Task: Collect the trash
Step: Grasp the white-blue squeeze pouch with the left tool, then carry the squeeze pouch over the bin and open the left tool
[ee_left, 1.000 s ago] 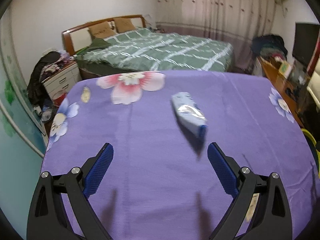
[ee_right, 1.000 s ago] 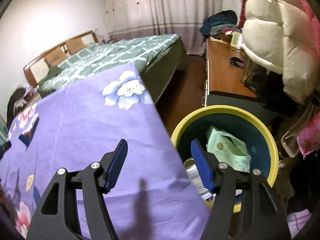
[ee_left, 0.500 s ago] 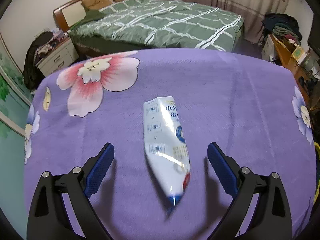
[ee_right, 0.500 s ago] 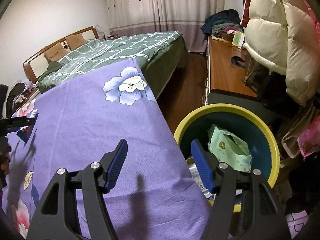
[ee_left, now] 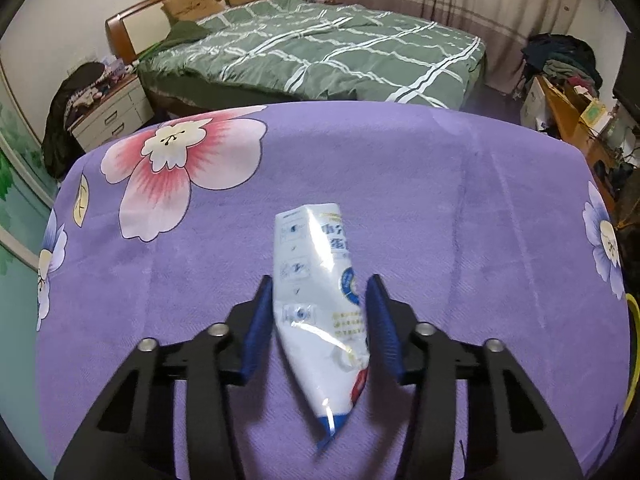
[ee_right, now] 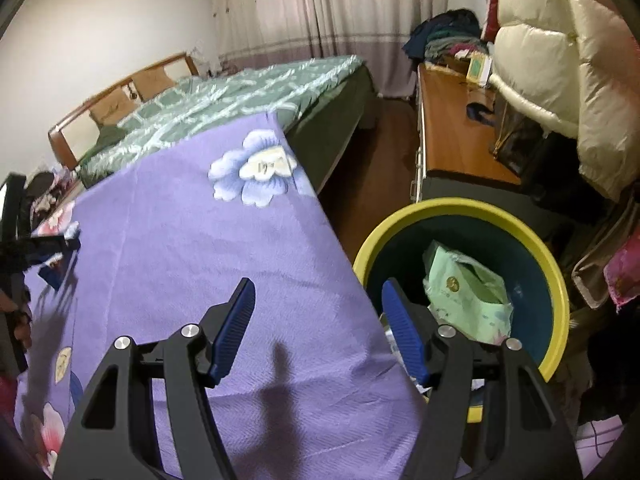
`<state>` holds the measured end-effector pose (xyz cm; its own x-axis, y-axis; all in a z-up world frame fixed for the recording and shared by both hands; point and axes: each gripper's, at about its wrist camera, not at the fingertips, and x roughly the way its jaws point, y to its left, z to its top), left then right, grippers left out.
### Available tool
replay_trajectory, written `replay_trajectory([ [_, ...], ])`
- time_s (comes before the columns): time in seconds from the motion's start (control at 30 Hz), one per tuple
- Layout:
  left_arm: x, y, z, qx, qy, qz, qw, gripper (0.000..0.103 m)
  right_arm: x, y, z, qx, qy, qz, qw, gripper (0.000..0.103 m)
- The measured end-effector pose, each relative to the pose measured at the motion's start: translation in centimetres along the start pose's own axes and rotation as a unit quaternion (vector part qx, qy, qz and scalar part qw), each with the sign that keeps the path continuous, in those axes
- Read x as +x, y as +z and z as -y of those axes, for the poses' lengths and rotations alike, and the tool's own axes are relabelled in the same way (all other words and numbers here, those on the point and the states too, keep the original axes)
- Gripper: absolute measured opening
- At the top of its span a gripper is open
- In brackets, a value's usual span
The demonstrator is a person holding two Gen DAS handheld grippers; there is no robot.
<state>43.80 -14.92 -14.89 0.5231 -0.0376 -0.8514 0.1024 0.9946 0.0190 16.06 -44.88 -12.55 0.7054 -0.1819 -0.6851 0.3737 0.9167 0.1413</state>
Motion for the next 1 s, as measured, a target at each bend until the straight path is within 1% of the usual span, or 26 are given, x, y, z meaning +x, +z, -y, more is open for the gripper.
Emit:
replay_trajectory([
  [0.03,-0.2,-0.3,0.1,0.003,-0.002,0.002,1.0,0.041,-0.3,-0.2,0.1,0.0,0.001,0.001,1.0,0.063],
  [0.27,-2.0,-2.4,2.0,0.024,-0.033,0.007,0.9992,0.039,-3.0,-1.6,1.3,0.001,0.01,0.004,1.0,0.063],
  [0.37,-3.6,-3.3,3.8,0.04,-0.049,0.018,0.9978,0.039,-4.6,-1.9,2.2,0.004,0.014,0.013,1.0,0.063],
  [0.47,-6.1,-4.1,6.8,0.07,-0.068,0.038,0.9945,0.039,-6.7,-2.1,3.2,0.007,0.015,0.027,0.999,0.063],
  [0.53,-7.4,-4.4,8.6,0.085,-0.082,0.043,0.992,0.039,-7.7,-2.2,4.0,0.009,0.012,0.035,0.999,0.063],
  [0.63,-9.7,-5.2,12.4,0.115,-0.113,0.052,0.9854,0.039,-9.2,-2.4,5.6,0.019,0.004,0.046,0.999,0.063],
  [0.73,-11.8,-6.3,16.8,0.148,-0.149,0.058,0.9759,0.039,-10.4,-2.9,7.5,0.031,-0.011,0.053,0.998,0.063],
  [0.8,-13.2,-7.2,20.7,0.176,-0.179,0.056,0.9664,0.039,-11.1,-3.2,8.9,0.041,-0.02,0.055,0.997,0.063],
  [0.83,-13.5,-7.6,21.8,0.183,-0.187,0.054,0.9637,0.039,-11.4,-3.4,9.7,0.046,-0.025,0.057,0.997,0.063],
  [0.9,-14.4,-8.6,25.4,0.207,-0.208,0.05,0.9547,0.039,-11.8,-3.7,10.9,0.053,-0.031,0.058,0.996,0.063],
  [1.0,-14.8,-9.8,30.0,0.232,-0.231,0.04,0.9441,0.039,-12.5,-4.0,12.6,0.065,-0.039,0.061,0.995,0.063],
])
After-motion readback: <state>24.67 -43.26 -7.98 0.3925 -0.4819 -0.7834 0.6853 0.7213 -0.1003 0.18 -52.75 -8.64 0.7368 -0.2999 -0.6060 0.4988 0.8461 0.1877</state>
